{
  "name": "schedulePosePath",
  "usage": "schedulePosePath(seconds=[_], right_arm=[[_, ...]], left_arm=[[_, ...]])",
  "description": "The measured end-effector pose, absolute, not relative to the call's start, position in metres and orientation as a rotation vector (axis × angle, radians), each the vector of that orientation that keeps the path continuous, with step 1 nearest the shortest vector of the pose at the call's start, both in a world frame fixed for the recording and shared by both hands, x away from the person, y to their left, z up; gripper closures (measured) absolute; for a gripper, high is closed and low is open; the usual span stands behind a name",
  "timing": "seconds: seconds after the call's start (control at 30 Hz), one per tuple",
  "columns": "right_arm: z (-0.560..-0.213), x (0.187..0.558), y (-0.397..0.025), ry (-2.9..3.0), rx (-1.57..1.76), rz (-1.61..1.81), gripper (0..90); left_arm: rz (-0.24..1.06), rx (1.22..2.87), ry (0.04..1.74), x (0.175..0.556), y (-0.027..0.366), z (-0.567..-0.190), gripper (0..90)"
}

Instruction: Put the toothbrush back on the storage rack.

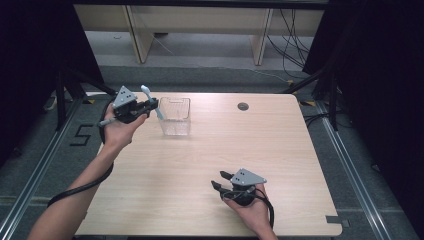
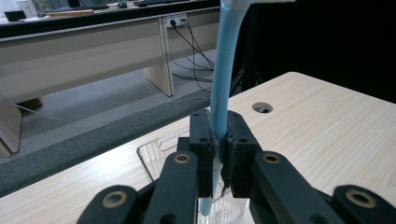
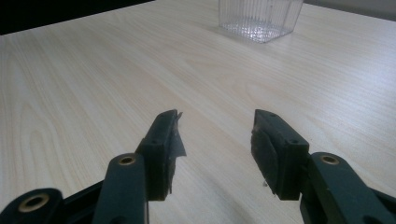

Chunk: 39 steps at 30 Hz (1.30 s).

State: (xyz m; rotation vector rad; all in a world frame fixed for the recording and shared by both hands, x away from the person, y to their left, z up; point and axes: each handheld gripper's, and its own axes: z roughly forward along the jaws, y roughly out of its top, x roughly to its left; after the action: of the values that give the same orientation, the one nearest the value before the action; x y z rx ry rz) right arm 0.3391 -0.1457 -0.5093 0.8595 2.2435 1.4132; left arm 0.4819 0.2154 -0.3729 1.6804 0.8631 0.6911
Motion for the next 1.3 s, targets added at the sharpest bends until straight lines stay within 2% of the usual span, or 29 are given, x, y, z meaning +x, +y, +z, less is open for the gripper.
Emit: schedulePosePath(seconds=[1.3], right_arm=[[-0.51, 0.339, -0.145, 2.239, 0.847, 1.42, 51.7]], left_arm=[[0.736, 1.696, 0.89, 0.507, 0.213, -0.381, 82.9]])
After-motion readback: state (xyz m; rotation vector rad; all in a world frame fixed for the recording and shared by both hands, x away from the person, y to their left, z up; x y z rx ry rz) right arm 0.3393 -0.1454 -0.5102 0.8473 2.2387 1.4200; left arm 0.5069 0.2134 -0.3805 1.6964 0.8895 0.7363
